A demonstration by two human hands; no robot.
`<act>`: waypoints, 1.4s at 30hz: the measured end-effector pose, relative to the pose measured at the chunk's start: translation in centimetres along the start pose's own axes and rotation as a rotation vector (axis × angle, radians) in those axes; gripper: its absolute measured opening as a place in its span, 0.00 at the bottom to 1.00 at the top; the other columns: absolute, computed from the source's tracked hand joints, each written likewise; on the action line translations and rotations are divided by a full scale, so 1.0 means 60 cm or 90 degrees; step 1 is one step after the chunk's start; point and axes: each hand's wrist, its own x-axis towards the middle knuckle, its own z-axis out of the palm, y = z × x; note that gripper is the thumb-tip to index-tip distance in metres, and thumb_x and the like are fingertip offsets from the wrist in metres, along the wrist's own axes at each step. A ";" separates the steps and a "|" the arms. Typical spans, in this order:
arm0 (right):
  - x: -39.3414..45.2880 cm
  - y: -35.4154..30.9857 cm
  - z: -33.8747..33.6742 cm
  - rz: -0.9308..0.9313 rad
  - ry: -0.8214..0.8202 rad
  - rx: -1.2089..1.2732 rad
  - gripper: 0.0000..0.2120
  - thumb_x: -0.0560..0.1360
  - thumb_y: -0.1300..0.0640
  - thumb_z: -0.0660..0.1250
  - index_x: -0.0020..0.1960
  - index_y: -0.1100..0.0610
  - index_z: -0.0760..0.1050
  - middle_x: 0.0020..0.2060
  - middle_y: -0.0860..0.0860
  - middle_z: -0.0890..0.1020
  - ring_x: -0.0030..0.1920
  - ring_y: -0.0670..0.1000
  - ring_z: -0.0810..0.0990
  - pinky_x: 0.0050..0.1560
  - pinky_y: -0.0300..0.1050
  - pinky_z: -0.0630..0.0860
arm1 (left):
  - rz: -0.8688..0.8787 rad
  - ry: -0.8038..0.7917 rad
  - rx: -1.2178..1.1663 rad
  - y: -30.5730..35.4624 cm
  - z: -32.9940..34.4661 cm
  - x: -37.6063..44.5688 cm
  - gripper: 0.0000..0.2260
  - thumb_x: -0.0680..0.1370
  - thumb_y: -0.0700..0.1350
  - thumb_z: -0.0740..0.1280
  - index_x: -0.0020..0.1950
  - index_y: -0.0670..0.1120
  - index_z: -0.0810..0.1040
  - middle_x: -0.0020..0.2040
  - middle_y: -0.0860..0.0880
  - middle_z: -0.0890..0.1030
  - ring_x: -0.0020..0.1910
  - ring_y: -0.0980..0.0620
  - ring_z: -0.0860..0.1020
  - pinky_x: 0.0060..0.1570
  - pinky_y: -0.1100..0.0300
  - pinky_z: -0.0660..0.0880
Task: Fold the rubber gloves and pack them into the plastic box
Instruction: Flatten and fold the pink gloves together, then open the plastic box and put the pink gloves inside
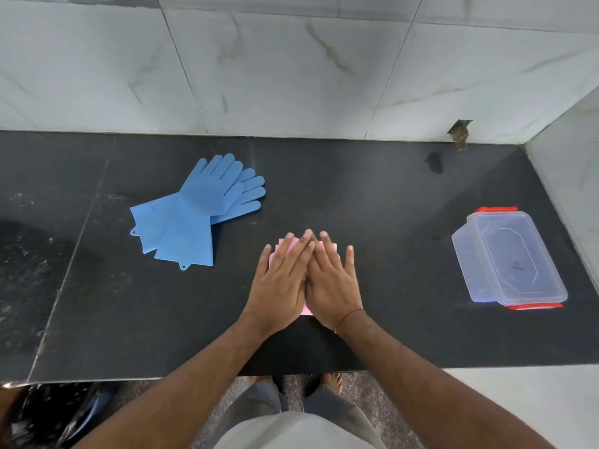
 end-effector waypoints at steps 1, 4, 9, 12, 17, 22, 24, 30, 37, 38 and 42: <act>-0.006 -0.001 0.012 -0.005 -0.027 -0.005 0.31 0.87 0.47 0.48 0.87 0.52 0.43 0.87 0.50 0.48 0.86 0.54 0.42 0.82 0.72 0.50 | 0.015 -0.015 0.001 -0.002 0.007 -0.003 0.29 0.88 0.51 0.53 0.90 0.50 0.55 0.91 0.52 0.52 0.90 0.49 0.47 0.86 0.40 0.54; -0.026 0.005 0.044 0.020 -0.065 -0.012 0.31 0.87 0.46 0.45 0.87 0.53 0.40 0.86 0.49 0.39 0.85 0.53 0.35 0.82 0.71 0.49 | 0.014 -0.071 0.015 -0.020 0.029 -0.018 0.29 0.90 0.53 0.50 0.91 0.49 0.48 0.91 0.51 0.44 0.90 0.50 0.42 0.86 0.39 0.55; -0.046 0.004 0.064 0.005 -0.045 -0.024 0.32 0.87 0.45 0.47 0.87 0.53 0.43 0.87 0.49 0.41 0.86 0.53 0.39 0.82 0.70 0.48 | -0.010 -0.077 0.009 -0.028 0.063 -0.053 0.30 0.90 0.56 0.47 0.90 0.48 0.45 0.91 0.51 0.43 0.90 0.49 0.43 0.86 0.41 0.54; -0.043 0.004 0.063 0.021 -0.056 -0.026 0.32 0.87 0.45 0.46 0.87 0.53 0.42 0.86 0.47 0.39 0.86 0.52 0.38 0.82 0.70 0.45 | -0.007 -0.093 0.021 -0.029 0.062 -0.047 0.30 0.90 0.56 0.47 0.90 0.48 0.45 0.91 0.51 0.42 0.90 0.49 0.42 0.87 0.42 0.51; -0.039 0.001 0.048 0.029 -0.106 -0.020 0.31 0.87 0.44 0.42 0.86 0.51 0.37 0.85 0.45 0.34 0.84 0.50 0.31 0.82 0.71 0.42 | -0.011 -0.123 0.029 -0.026 0.046 -0.040 0.29 0.90 0.56 0.47 0.90 0.48 0.46 0.91 0.51 0.43 0.89 0.49 0.42 0.87 0.39 0.54; -0.046 0.009 0.005 0.063 -0.074 0.051 0.31 0.87 0.44 0.45 0.87 0.48 0.40 0.86 0.42 0.39 0.85 0.48 0.33 0.83 0.67 0.40 | 0.027 -0.122 0.039 -0.013 0.016 -0.011 0.31 0.89 0.59 0.45 0.90 0.48 0.49 0.91 0.49 0.47 0.89 0.47 0.44 0.86 0.38 0.48; -0.055 0.024 -0.017 0.108 -0.037 0.077 0.30 0.87 0.45 0.47 0.87 0.48 0.45 0.86 0.42 0.45 0.85 0.47 0.37 0.83 0.66 0.42 | 0.057 -0.120 0.033 0.004 0.002 0.013 0.31 0.88 0.60 0.47 0.90 0.49 0.54 0.91 0.49 0.52 0.90 0.45 0.48 0.85 0.37 0.47; -0.094 0.109 -0.087 0.257 0.089 0.125 0.27 0.87 0.48 0.54 0.85 0.51 0.57 0.85 0.46 0.60 0.86 0.50 0.51 0.84 0.63 0.52 | 0.125 -0.078 -0.150 0.104 -0.019 0.090 0.23 0.87 0.51 0.62 0.83 0.50 0.70 0.85 0.51 0.68 0.86 0.47 0.63 0.86 0.42 0.58; -0.141 0.262 -0.159 0.339 0.196 0.087 0.26 0.85 0.51 0.62 0.81 0.55 0.64 0.78 0.52 0.72 0.80 0.56 0.67 0.79 0.68 0.63 | 0.006 -0.175 -0.422 0.275 0.006 0.172 0.24 0.85 0.52 0.67 0.81 0.51 0.72 0.73 0.55 0.81 0.68 0.57 0.80 0.73 0.55 0.76; -0.147 0.291 -0.170 0.346 0.210 0.076 0.25 0.85 0.51 0.63 0.80 0.55 0.66 0.76 0.52 0.73 0.78 0.57 0.69 0.78 0.68 0.64 | -0.032 -0.198 -0.463 0.300 0.014 0.185 0.23 0.85 0.53 0.68 0.80 0.52 0.73 0.71 0.56 0.83 0.63 0.59 0.82 0.70 0.57 0.78; -0.171 0.416 -0.211 0.384 0.218 0.008 0.26 0.82 0.53 0.66 0.78 0.58 0.69 0.73 0.56 0.76 0.74 0.60 0.74 0.77 0.71 0.63 | -0.168 -0.246 -0.576 0.400 0.053 0.241 0.23 0.82 0.57 0.70 0.76 0.53 0.77 0.65 0.59 0.85 0.54 0.63 0.84 0.56 0.71 0.77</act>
